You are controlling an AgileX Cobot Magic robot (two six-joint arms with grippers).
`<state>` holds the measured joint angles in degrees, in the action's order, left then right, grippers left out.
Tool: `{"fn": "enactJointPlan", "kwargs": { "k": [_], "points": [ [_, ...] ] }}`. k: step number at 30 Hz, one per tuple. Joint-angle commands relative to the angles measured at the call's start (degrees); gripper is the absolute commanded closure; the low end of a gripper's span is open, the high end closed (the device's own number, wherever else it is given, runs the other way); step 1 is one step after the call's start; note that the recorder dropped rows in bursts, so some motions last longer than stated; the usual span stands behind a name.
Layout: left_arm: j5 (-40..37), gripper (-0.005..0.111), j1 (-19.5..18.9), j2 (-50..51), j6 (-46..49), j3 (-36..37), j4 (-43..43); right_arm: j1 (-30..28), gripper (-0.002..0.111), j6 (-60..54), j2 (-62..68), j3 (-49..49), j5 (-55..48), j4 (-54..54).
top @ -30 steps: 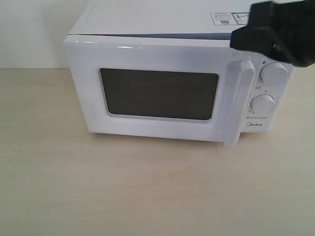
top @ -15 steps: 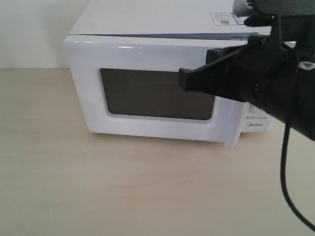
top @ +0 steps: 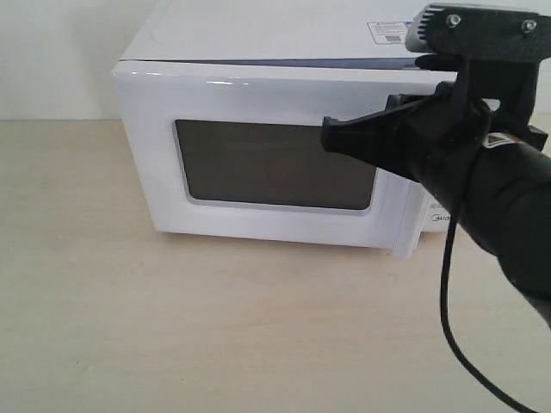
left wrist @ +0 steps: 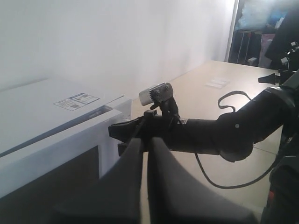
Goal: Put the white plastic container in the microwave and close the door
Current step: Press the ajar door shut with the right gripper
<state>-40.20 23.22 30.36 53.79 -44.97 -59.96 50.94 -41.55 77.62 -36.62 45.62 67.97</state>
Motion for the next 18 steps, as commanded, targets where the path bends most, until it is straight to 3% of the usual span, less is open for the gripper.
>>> {"fn": "enactJointPlan", "kwargs": {
  "k": [1, 18],
  "points": [
    [-0.6, 0.102, 0.2, -0.2, -0.5, -0.2, -0.2, 0.2, 0.108, 3.0, 3.0, 0.1, 3.7, -1.6],
    [1.8, 0.102, 0.2, -0.3, -0.5, 3.8, -3.9, -2.5, 0.108, 10.7, 11.1, -0.1, 14.1, -11.7]
  ]
}}
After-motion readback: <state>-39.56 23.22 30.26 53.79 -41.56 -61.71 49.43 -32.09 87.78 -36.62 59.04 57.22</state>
